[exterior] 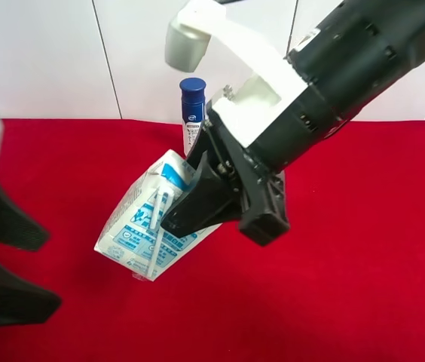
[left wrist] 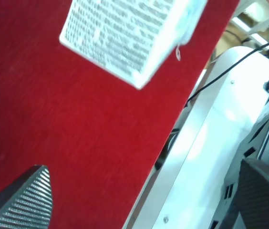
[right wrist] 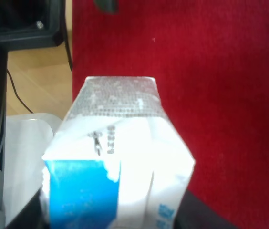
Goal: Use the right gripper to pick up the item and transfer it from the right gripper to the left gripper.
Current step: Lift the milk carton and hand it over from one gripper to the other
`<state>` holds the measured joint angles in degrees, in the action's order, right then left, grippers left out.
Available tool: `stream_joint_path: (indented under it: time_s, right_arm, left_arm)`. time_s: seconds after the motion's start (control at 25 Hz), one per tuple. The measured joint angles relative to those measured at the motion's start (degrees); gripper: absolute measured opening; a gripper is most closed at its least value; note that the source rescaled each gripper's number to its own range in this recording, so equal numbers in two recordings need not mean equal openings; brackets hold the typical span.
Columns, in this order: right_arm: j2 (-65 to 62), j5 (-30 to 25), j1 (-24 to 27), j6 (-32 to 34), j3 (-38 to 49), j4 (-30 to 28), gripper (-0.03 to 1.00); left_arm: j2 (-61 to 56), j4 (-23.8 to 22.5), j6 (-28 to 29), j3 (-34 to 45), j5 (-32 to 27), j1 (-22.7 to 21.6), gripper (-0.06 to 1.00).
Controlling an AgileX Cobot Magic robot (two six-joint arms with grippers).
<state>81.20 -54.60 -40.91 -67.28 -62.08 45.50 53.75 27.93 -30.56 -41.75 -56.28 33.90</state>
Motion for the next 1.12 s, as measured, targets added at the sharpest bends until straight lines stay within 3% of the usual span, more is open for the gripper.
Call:
stream_joint_path:
  time_s: [0.44,0.8,1.12]
  right_arm:
    - [-3.3,-2.2,0.0,0.0,0.0,-2.0,0.0]
    - [-5.3,-1.9,0.0,0.0,0.0,-2.0,0.0]
    - [-5.3,-1.5,0.0,-3.4,0.0,4.2,0.0]
  left_arm:
    - [8.5,6.5,-8.2,-8.4,1.0,0.0,0.6]
    - [10.7,12.4,-17.6,-9.3,-0.3,0.0,0.6]
    - [10.7,13.9,-20.6,-9.3,-0.2,0.0,0.6]
